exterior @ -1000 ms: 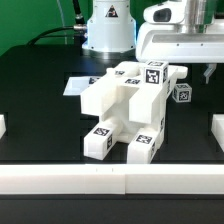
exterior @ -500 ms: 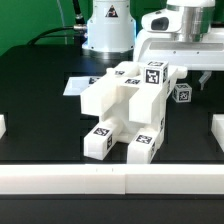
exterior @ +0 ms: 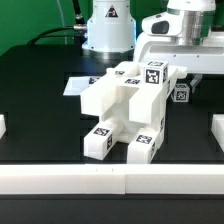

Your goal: Assemble chair

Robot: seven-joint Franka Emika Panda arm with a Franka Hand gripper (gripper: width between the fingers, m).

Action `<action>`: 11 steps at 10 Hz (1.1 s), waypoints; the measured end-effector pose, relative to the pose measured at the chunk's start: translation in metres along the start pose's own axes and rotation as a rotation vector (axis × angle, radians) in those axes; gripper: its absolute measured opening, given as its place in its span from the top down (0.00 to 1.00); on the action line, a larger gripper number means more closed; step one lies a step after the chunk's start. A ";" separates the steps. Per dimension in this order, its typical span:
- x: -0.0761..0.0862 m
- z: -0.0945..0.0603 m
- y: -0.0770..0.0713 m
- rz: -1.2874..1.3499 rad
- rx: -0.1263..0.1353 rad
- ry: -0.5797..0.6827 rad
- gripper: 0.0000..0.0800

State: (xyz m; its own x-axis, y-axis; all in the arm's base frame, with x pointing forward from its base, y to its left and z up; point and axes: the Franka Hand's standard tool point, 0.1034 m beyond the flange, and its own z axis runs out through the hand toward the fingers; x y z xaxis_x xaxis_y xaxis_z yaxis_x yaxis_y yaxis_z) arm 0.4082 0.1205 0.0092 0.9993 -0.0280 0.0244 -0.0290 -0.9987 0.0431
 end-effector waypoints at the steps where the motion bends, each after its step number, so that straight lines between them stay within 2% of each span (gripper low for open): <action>1: 0.000 0.000 0.000 0.000 0.000 0.000 0.64; 3: 0.003 -0.011 0.001 0.002 0.011 0.008 0.64; 4: 0.003 -0.022 0.000 0.007 0.022 0.003 0.64; 5: 0.002 -0.036 -0.002 0.014 0.035 -0.015 0.64; 6: 0.002 -0.058 -0.003 0.028 0.059 -0.032 0.64; 7: 0.003 -0.073 -0.001 0.039 0.076 -0.034 0.64; 8: 0.005 -0.090 0.006 0.043 0.094 -0.044 0.64; 9: 0.014 -0.107 0.019 0.041 0.107 -0.045 0.64; 10: 0.025 -0.113 0.032 0.022 0.112 -0.024 0.64; 11: 0.023 -0.110 0.031 0.034 0.109 -0.030 0.64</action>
Offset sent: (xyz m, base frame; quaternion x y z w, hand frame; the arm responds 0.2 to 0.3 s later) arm -0.0079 -0.0075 0.0353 0.0067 -0.0117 0.0066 0.9999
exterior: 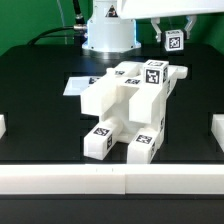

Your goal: Assemble chair

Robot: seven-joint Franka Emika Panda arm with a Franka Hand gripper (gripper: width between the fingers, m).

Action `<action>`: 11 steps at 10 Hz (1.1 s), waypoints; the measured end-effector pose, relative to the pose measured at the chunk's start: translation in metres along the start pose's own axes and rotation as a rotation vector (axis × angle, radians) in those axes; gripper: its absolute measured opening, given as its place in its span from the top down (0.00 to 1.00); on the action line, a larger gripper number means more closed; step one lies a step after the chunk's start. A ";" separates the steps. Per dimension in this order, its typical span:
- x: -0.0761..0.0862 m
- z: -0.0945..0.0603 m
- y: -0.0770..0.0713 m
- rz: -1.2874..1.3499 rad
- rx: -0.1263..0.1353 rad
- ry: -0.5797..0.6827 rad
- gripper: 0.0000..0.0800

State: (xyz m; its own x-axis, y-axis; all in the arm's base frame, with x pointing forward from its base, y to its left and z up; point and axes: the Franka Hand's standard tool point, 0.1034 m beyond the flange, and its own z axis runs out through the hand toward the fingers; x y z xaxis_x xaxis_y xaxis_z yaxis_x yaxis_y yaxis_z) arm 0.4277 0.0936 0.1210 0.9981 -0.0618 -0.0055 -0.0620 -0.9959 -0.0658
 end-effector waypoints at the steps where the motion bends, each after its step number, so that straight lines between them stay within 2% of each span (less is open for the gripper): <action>1: 0.000 0.000 -0.001 -0.002 0.000 -0.001 0.64; 3: 0.001 -0.001 0.003 -0.026 -0.003 -0.003 0.64; 4: 0.018 -0.011 0.020 -0.101 -0.018 -0.001 0.64; 5: 0.038 -0.022 0.037 -0.114 -0.003 0.016 0.64; 7: 0.067 -0.027 0.062 -0.213 -0.001 0.002 0.64; 11: 0.069 -0.025 0.063 -0.198 -0.006 0.002 0.64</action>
Offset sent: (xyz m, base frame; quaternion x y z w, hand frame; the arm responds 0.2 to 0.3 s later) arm 0.0575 -0.0660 0.0286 -0.0561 0.0050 -0.1472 0.9875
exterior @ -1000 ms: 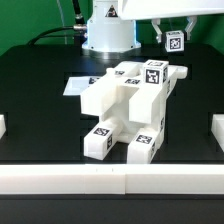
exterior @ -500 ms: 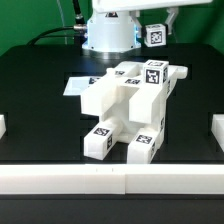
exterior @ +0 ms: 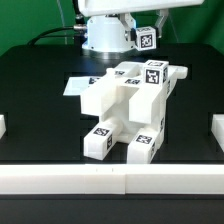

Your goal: Assemble chair

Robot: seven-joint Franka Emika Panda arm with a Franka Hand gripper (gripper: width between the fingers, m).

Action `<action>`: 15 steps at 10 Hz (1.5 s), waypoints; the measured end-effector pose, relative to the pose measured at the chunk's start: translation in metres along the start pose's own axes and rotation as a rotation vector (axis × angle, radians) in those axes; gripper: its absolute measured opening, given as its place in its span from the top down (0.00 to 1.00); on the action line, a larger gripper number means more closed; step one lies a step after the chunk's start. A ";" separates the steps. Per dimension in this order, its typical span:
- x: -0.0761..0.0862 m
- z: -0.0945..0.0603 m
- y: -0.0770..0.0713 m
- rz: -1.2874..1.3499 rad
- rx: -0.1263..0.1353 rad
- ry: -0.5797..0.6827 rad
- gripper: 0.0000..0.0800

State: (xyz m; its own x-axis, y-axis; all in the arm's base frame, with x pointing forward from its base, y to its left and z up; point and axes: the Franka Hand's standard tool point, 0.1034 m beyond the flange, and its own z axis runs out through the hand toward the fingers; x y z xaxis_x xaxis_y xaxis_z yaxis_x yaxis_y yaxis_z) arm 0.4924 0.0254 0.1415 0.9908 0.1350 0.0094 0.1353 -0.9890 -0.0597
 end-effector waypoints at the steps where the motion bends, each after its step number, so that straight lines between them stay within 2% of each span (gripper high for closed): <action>1: 0.001 0.000 0.003 -0.004 -0.001 0.000 0.64; 2: 0.011 -0.003 0.019 -0.058 -0.003 -0.002 0.64; 3: 0.031 -0.010 0.038 -0.071 -0.014 0.012 0.64; 4: 0.044 -0.013 0.047 -0.076 -0.026 0.027 0.64; 9: 0.041 -0.009 0.048 -0.075 -0.029 0.023 0.64; 10: 0.044 -0.006 0.056 -0.082 -0.037 0.021 0.64; 12: 0.063 -0.010 0.075 -0.081 -0.053 0.028 0.64; 15: 0.060 0.001 0.075 -0.080 -0.060 0.020 0.64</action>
Offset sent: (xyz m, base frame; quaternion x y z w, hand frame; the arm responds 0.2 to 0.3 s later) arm 0.0726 -0.0309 0.0141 0.0277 0.0267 -0.0527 0.9979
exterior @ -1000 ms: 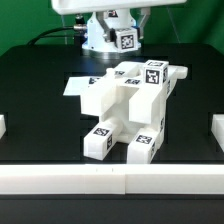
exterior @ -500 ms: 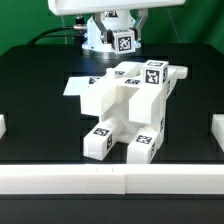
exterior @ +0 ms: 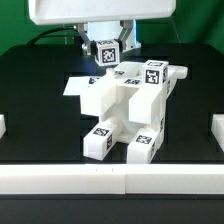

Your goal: Assemble chair

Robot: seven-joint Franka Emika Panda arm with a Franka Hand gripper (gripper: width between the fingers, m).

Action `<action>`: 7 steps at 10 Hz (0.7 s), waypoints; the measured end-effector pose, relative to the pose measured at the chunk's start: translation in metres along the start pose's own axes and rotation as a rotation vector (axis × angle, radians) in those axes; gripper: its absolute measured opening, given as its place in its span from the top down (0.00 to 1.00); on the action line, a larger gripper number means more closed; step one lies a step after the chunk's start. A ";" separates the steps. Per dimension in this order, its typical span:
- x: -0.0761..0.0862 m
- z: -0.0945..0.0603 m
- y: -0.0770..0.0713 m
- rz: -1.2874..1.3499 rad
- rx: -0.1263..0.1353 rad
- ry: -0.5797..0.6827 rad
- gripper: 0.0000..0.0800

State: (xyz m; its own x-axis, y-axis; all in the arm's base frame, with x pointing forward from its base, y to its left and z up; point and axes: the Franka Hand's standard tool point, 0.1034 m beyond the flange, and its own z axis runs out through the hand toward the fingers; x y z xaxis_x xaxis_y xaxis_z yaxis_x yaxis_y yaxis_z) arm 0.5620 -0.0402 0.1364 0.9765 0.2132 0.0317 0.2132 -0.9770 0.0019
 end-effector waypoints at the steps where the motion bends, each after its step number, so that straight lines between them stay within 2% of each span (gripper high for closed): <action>1: 0.000 0.002 -0.002 0.005 0.000 -0.003 0.64; 2: -0.001 0.004 -0.005 0.012 0.001 -0.006 0.64; 7: -0.001 0.007 -0.005 0.011 -0.002 -0.006 0.64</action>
Offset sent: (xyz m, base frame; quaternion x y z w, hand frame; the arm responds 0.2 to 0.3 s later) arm 0.0000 0.0000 0.0000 0.0000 0.0000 0.0000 1.0000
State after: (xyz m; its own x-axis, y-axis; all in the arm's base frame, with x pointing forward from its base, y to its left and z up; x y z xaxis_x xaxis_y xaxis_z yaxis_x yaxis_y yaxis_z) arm 0.5600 -0.0355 0.1295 0.9789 0.2028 0.0253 0.2027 -0.9792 0.0033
